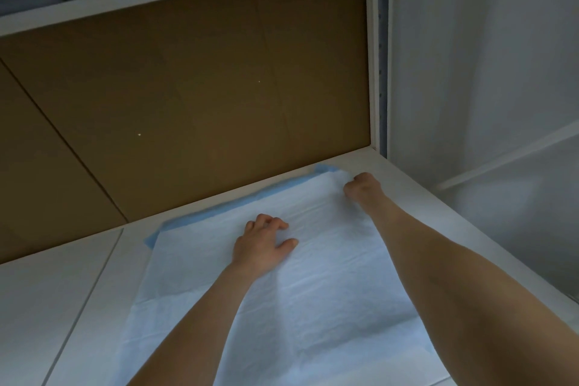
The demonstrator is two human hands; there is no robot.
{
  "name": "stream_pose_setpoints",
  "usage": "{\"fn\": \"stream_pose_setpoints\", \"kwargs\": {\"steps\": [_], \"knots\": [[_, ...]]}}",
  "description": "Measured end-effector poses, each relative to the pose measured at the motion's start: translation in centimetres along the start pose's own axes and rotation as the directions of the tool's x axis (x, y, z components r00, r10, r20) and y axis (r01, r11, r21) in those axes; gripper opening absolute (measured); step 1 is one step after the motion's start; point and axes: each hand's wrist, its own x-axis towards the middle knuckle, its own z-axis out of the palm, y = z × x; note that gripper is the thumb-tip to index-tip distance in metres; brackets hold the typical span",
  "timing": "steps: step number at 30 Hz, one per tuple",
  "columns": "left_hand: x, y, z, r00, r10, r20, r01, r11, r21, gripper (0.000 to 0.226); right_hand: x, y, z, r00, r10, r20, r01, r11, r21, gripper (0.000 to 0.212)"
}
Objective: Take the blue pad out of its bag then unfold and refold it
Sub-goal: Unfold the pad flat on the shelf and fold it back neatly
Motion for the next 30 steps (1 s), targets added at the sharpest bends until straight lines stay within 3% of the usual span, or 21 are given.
{"fn": "stream_pose_setpoints", "kwargs": {"steps": [9, 15, 18, 21, 24, 30], "knots": [[0.1, -0.2, -0.2, 0.999, 0.000, 0.035, 0.001, 1.000, -0.022, 0.047, -1.3, -0.6, 1.2, 0.999, -0.034, -0.036, 0.017, 0.918, -0.396, 0.040], [1.1, -1.1, -0.9, 0.998, 0.006, 0.067, 0.003, 0.991, -0.133, 0.039, -1.1, -0.6, 1.4, 0.992, -0.108, -0.071, 0.065, 0.889, -0.452, 0.043], [2.3, -1.5, -1.5, 0.999, -0.009, -0.051, 0.002, 0.990, -0.139, 0.032, -0.6, -0.9, 1.7, 0.965, -0.233, -0.117, 0.147, 0.856, -0.496, 0.042], [3.7, -1.8, -1.6, 0.987, -0.007, -0.162, -0.007, 0.996, -0.088, 0.034, 0.0, -1.4, 2.6, 0.926, -0.376, -0.031, 0.299, 0.782, -0.546, 0.046], [5.3, -2.1, -1.3, 0.989, -0.009, -0.146, 0.002, 0.999, -0.046, 0.042, 0.7, -1.6, 3.8, 0.890, -0.440, 0.115, 0.421, 0.702, -0.574, 0.053], [7.4, -4.5, -0.8, 0.994, -0.060, -0.096, 0.061, 0.998, 0.005, 0.051, 2.4, -1.5, 4.8, 0.889, -0.410, 0.204, 0.436, 0.622, -0.650, 0.061]]}}
